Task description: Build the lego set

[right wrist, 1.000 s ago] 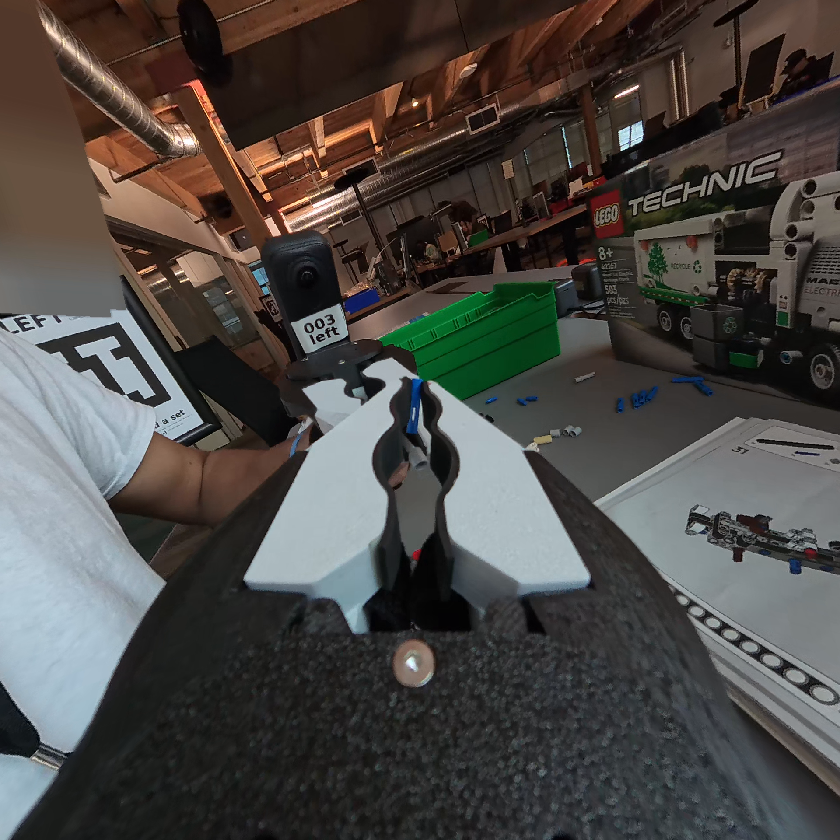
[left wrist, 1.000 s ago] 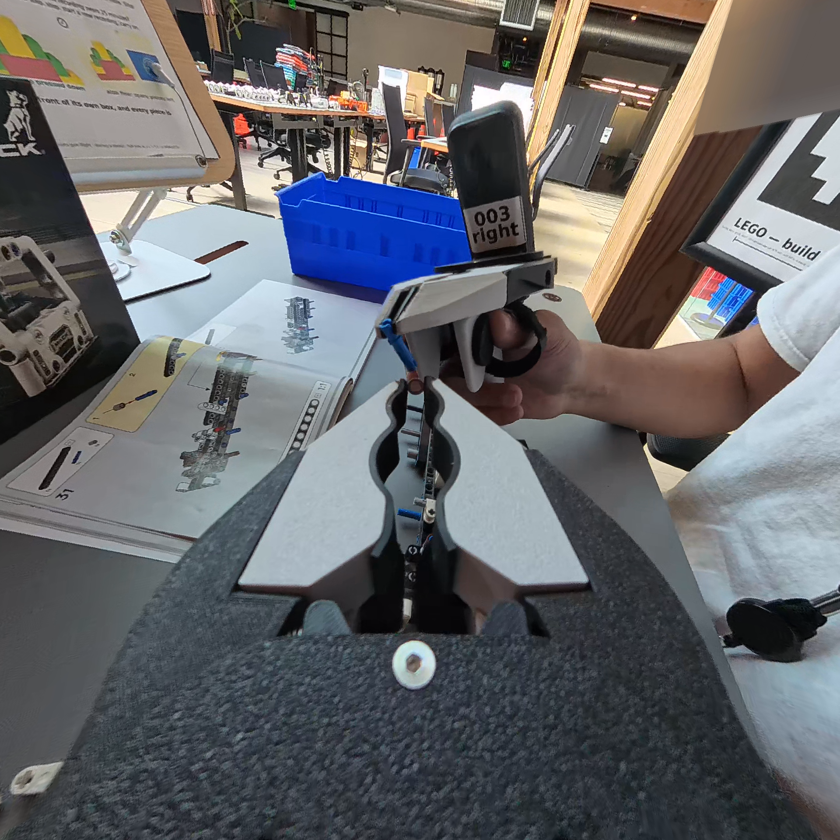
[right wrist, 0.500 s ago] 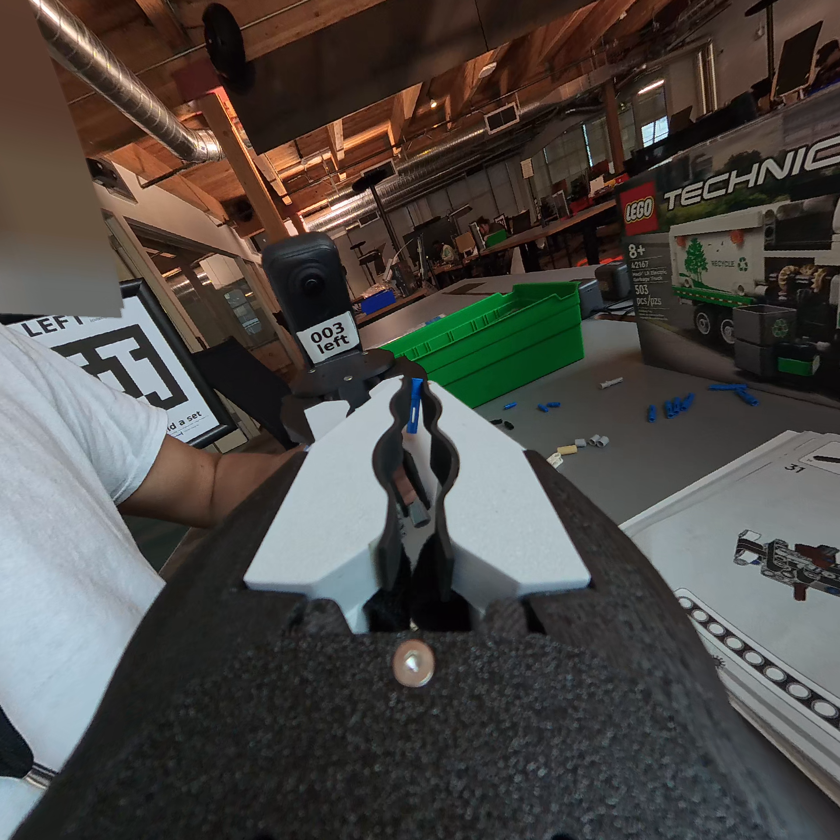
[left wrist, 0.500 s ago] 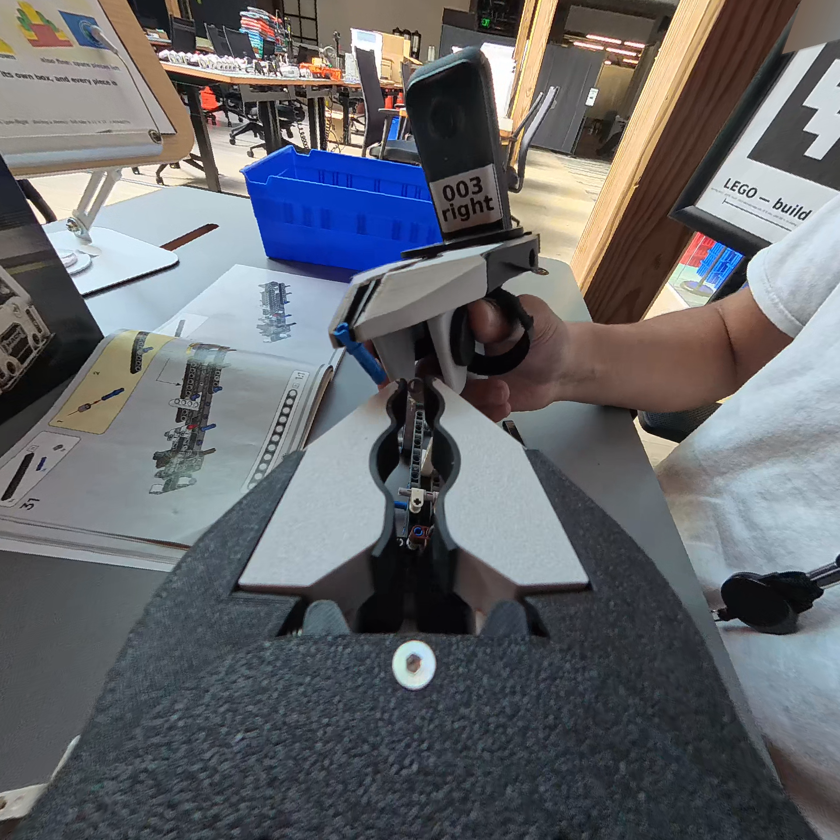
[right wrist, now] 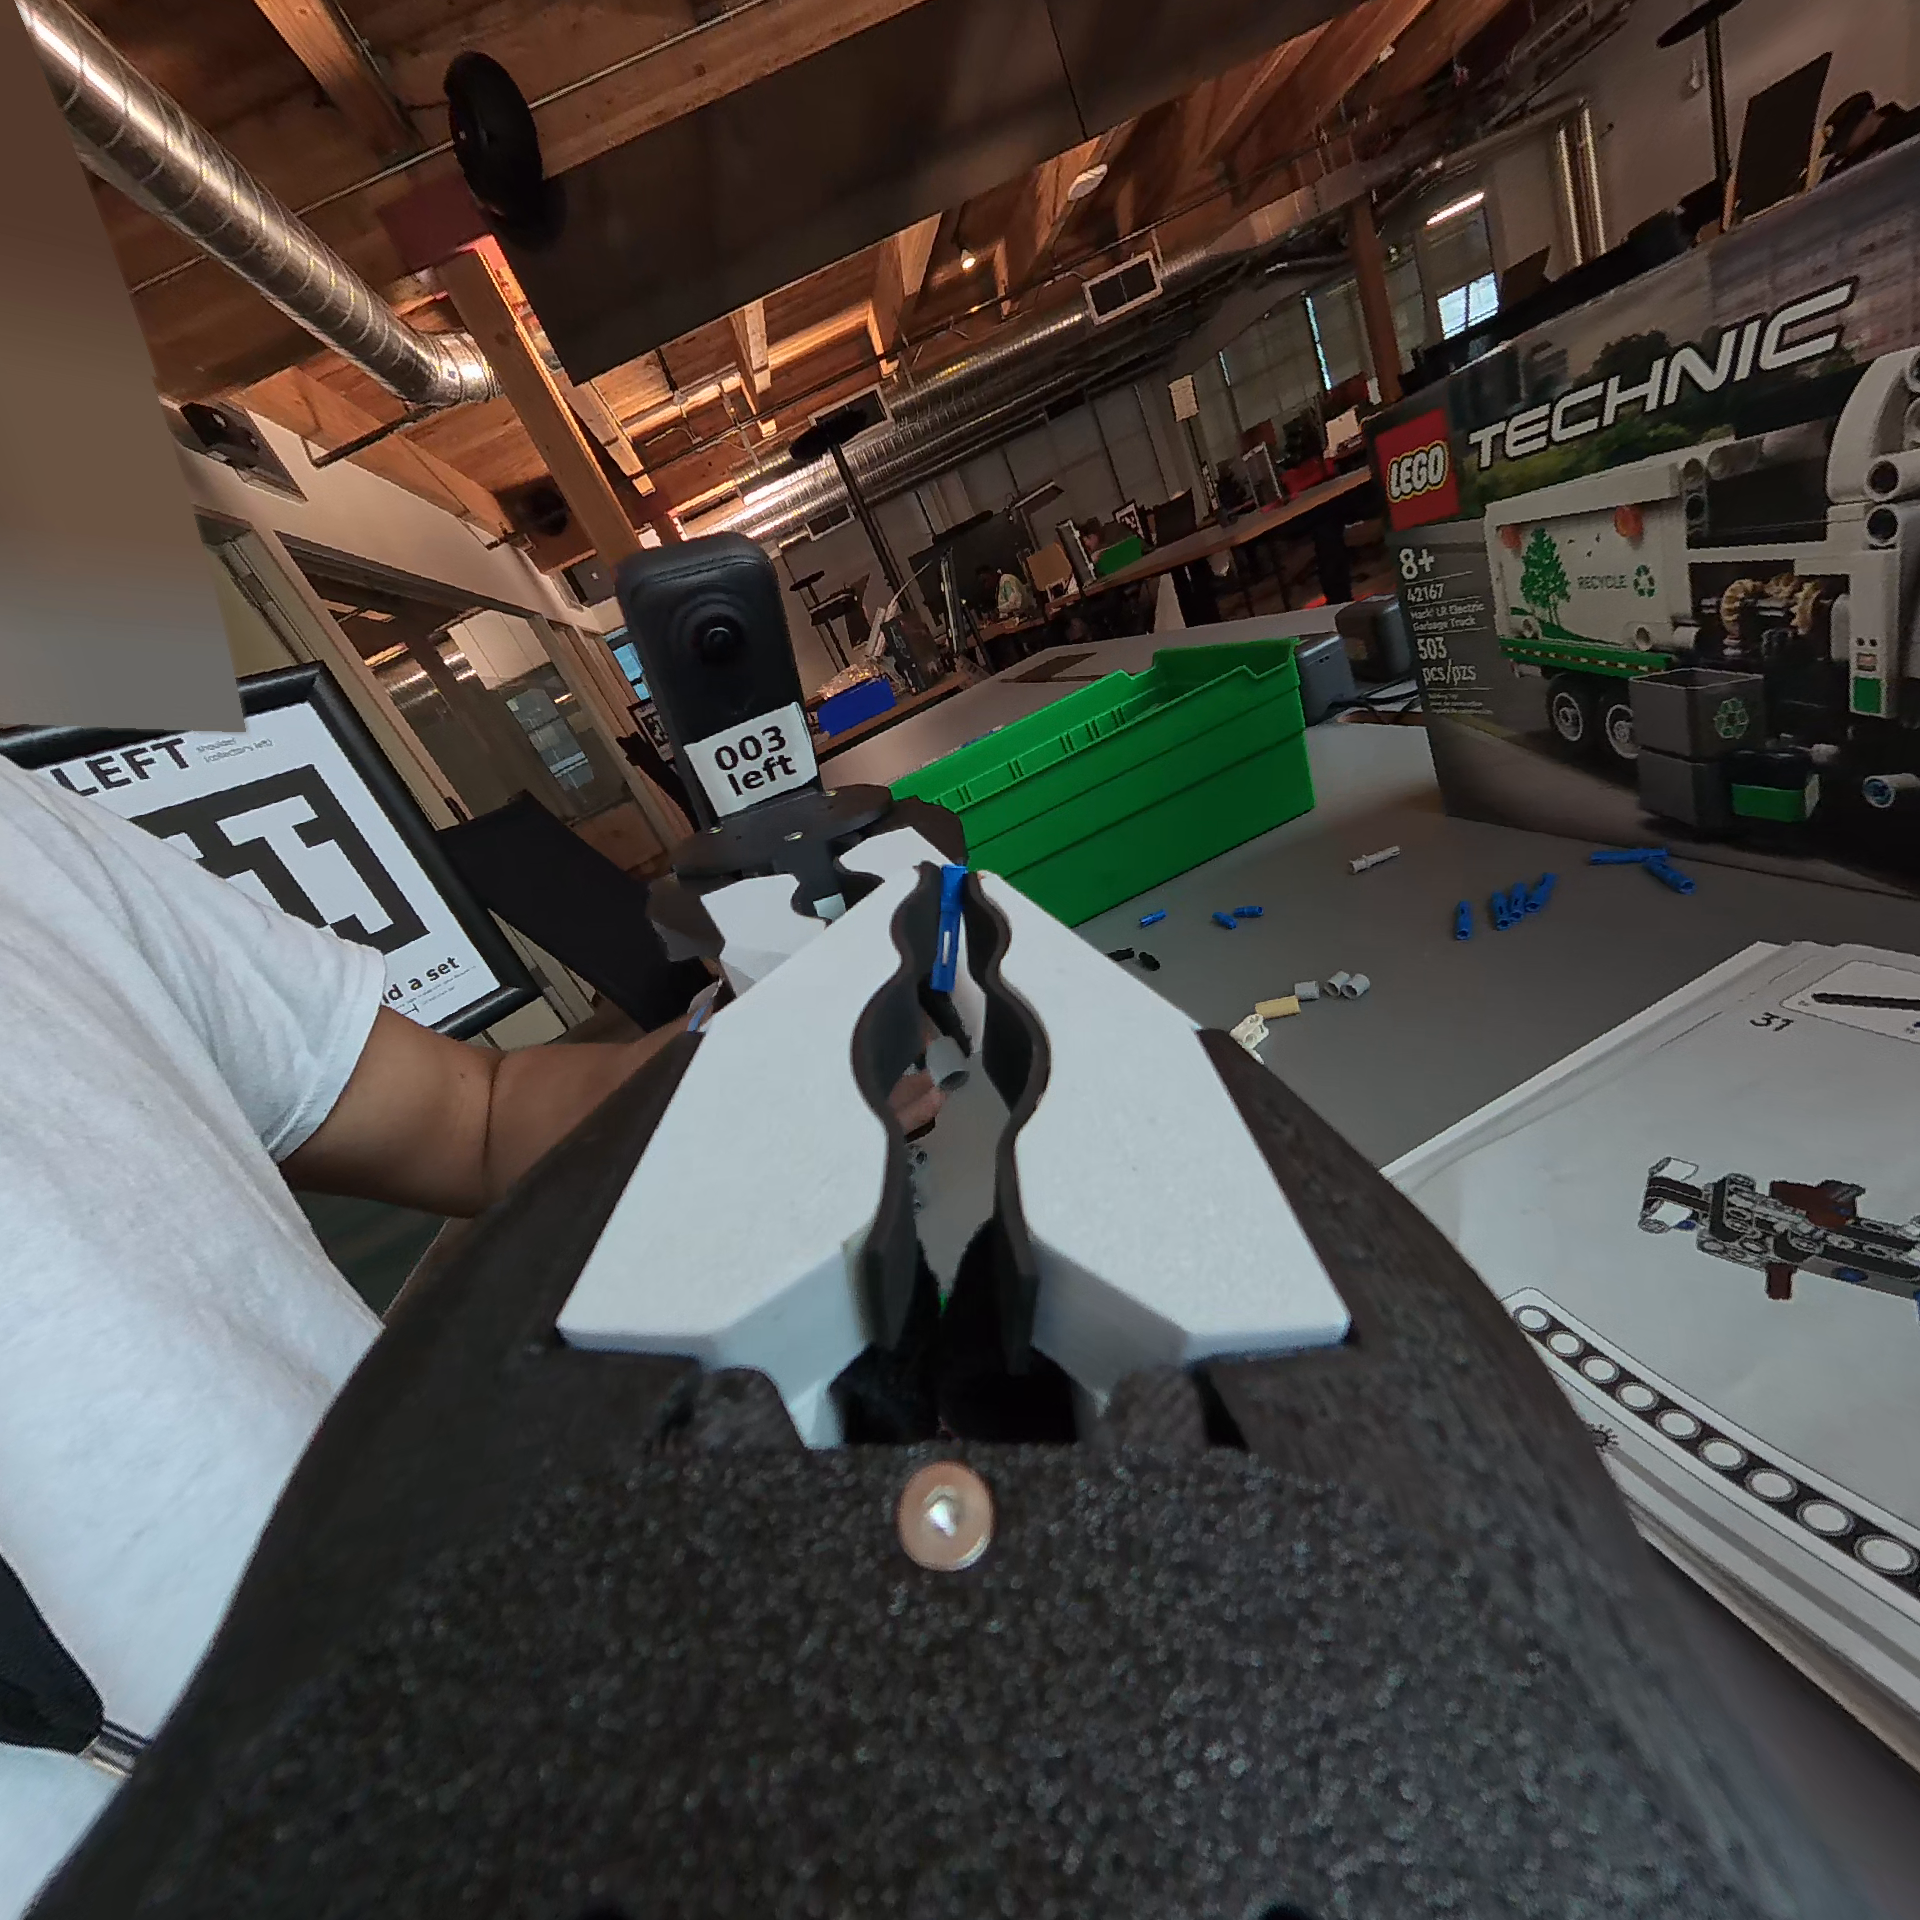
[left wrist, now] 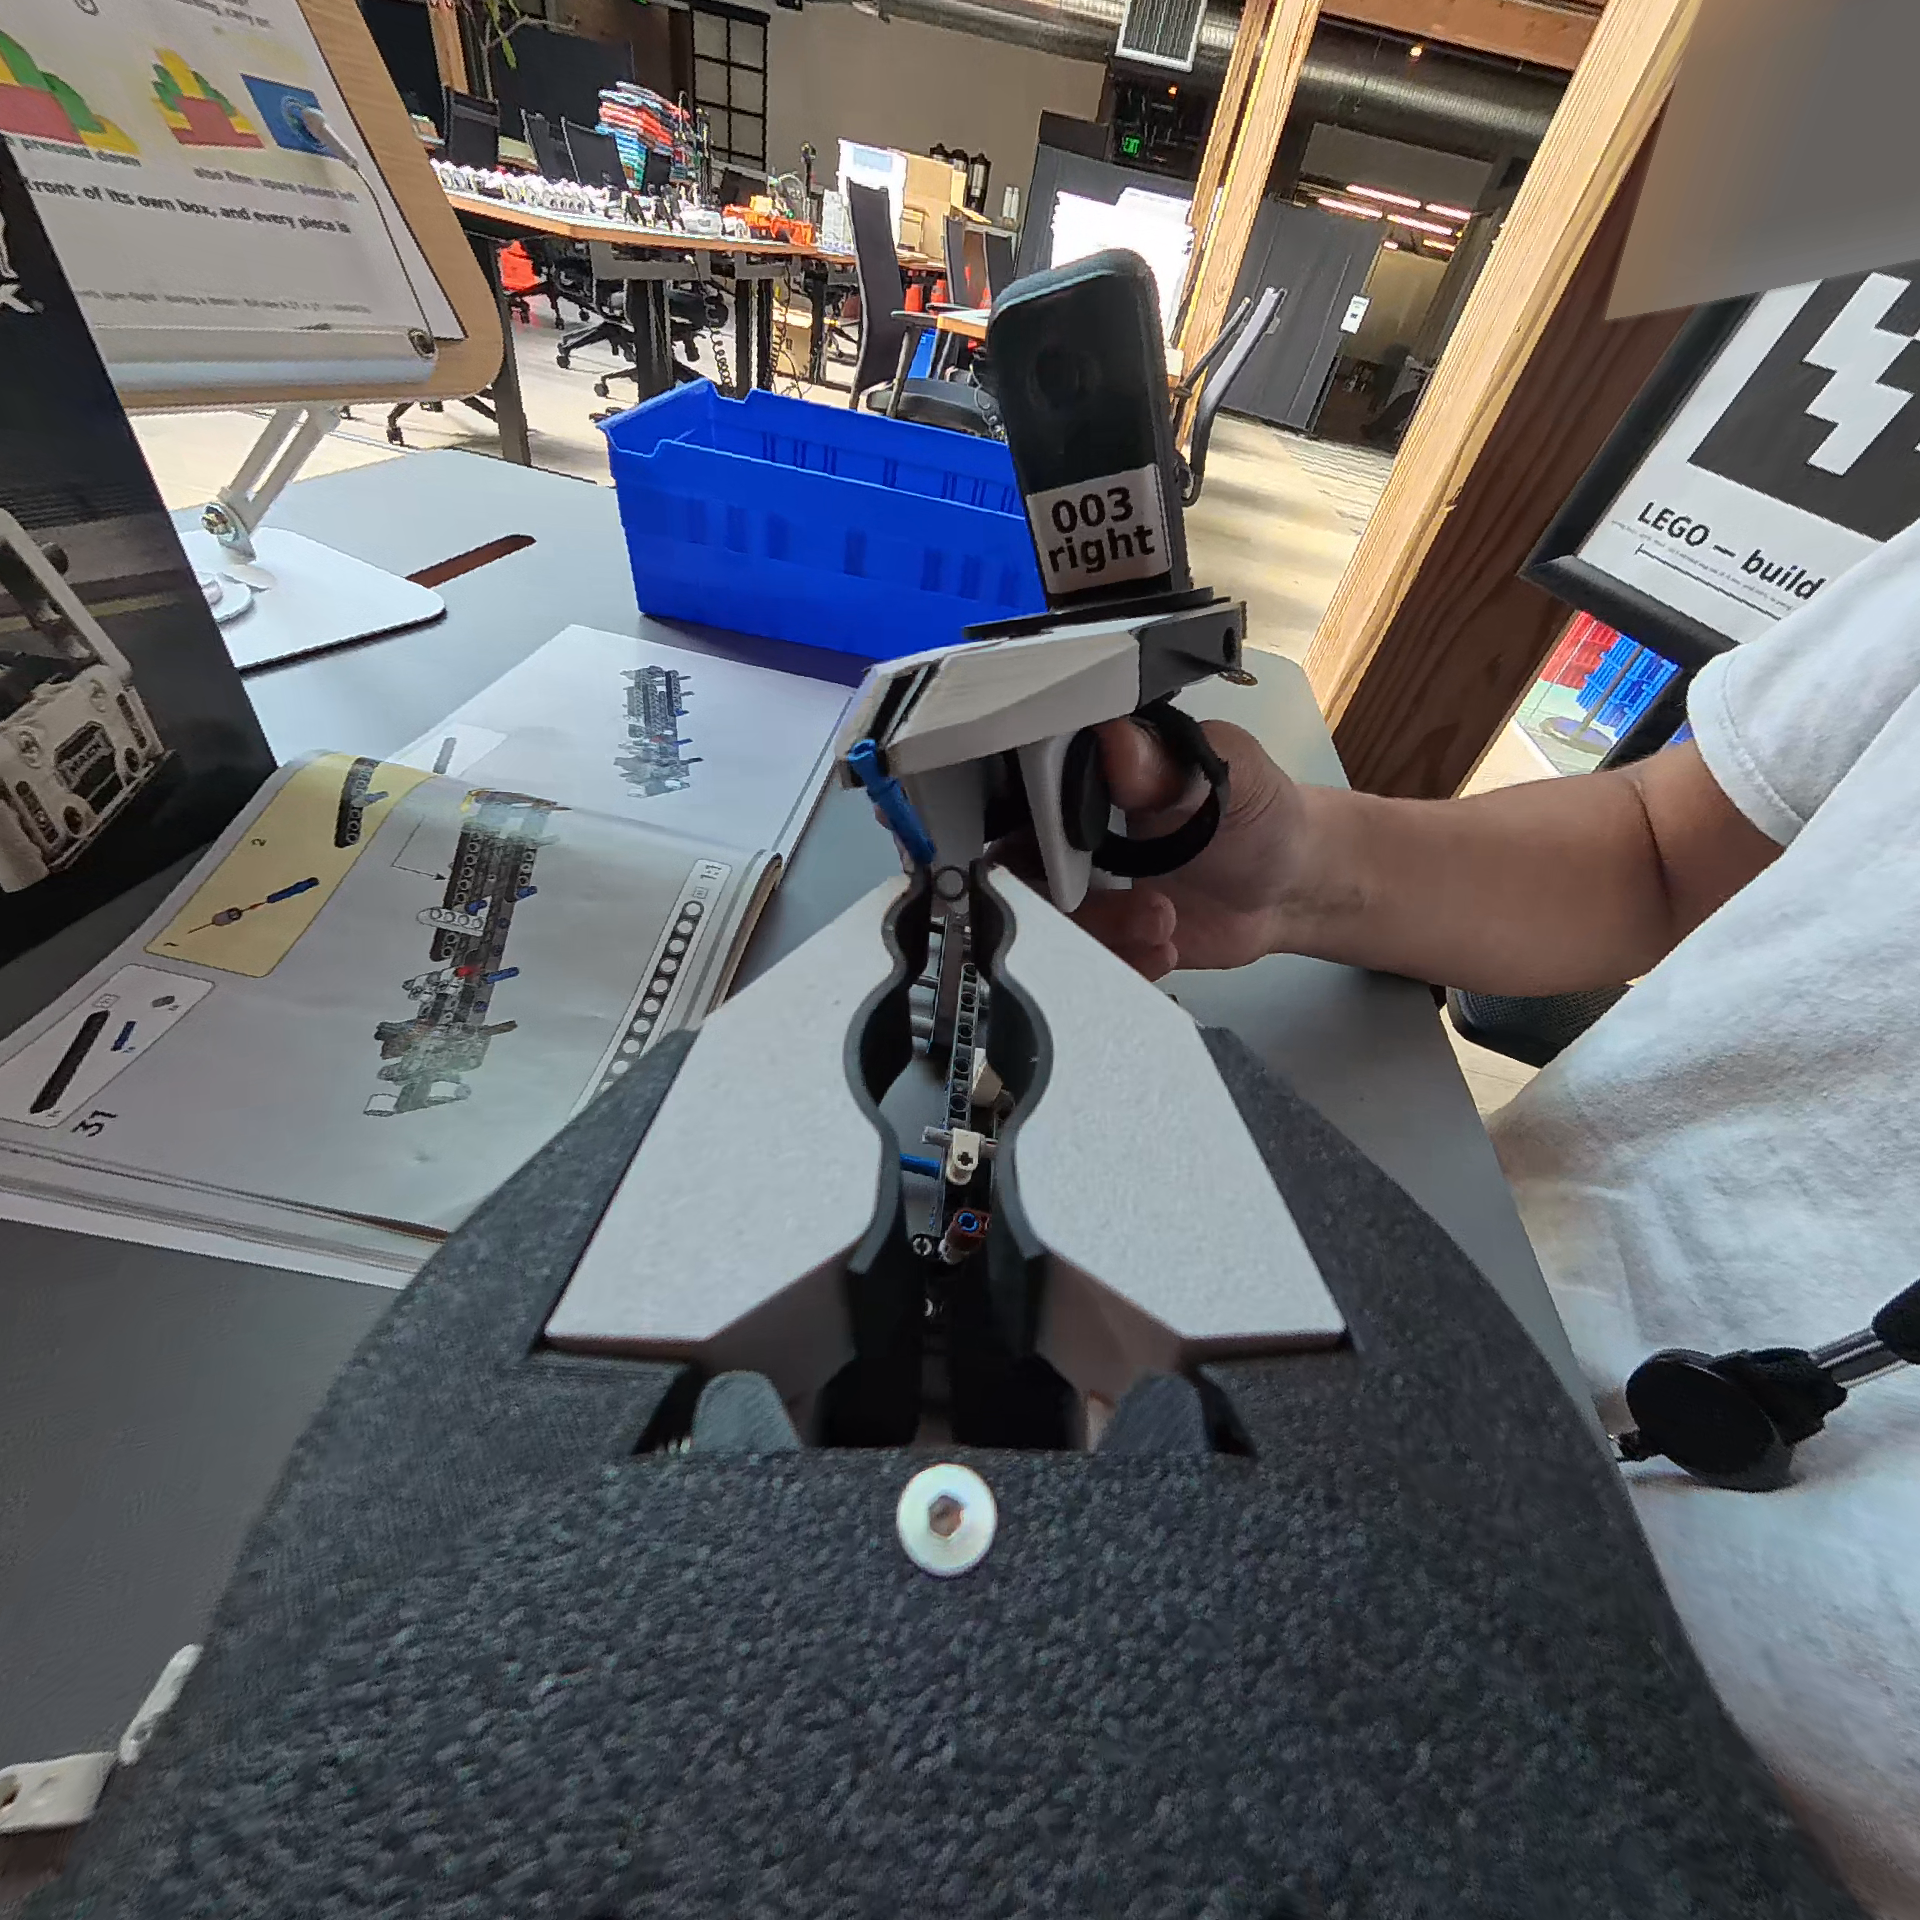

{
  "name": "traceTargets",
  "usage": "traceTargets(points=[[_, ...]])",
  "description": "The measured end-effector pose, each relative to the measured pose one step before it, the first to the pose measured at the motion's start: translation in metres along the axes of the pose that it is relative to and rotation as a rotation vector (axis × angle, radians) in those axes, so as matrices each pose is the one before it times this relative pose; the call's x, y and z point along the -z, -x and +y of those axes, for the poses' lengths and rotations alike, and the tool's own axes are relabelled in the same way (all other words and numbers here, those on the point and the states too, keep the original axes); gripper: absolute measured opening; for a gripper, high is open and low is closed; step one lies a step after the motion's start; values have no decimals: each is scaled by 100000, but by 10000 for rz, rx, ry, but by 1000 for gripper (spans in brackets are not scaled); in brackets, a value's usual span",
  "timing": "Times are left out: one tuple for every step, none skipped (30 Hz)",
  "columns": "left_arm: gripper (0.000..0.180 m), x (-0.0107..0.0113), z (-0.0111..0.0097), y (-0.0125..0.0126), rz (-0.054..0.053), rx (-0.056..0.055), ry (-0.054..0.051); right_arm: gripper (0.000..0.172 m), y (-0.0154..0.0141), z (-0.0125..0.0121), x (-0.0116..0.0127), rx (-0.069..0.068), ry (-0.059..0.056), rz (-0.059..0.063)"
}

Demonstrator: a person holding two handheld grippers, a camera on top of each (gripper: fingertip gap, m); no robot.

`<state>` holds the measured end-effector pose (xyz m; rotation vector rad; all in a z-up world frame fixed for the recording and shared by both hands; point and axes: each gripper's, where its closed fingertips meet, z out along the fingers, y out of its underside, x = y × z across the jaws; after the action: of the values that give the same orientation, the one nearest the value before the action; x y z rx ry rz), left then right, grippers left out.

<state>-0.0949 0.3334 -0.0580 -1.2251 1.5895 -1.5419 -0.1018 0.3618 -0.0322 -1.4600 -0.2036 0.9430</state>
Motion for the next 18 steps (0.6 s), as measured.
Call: traceTargets(points=[[5,20,-32,39,-17,15,-32,2,17,-26,58,6,-4,5],[5,23,-39,6,39,76,-24,2,5,58,43,41,40,19],[4,36,-72,26,46,123,-57,2,18,-38,73,42,-31,20],[4,31,-26,73,17,98,-36,2,-6,6,72,22,-3,30],[5,-10,143,151,-35,45,62,2,22,-23,46,-3,-17,4],[5,-61,242,169,-68,-6,117,2,70,-42,33,-43,-21,-34],[5,-97,233,45,-27,-21,103,2,93,-68,-16,-57,-42,-48],[5,-114,128,-98,28,-10,55,3,69,9,-47,-49,-12,-30],[5,-116,25,-130,31,-15,10,3,67,87,-84,-7,34,-17],[5,-109,-12,-140,23,-28,0,3,6,162,-81,75,59,45],[5,-81,-12,-104,10,-25,8,2,-64,217,-73,119,98,89],[5,-48,-25,7,-44,-20,8,2,45,207,-59,89,100,31],[5,-11,14,79,-61,-9,19,3,143,87,-34,39,45,-27],[5,5,23,39,-16,13,21,3,82,40,-20,30,17,16],[5,7,22,14,-3,17,4,3,-10,13,9,78,-21,64],[5,10,22,22,-15,12,1,3,-2,-22,51,75,-27,47],[5,12,43,57,-30,13,12,3,-27,1,60,45,16,49],[5,50,16,88,-47,4,10,3,-55,-44,94,59,-6,67]])
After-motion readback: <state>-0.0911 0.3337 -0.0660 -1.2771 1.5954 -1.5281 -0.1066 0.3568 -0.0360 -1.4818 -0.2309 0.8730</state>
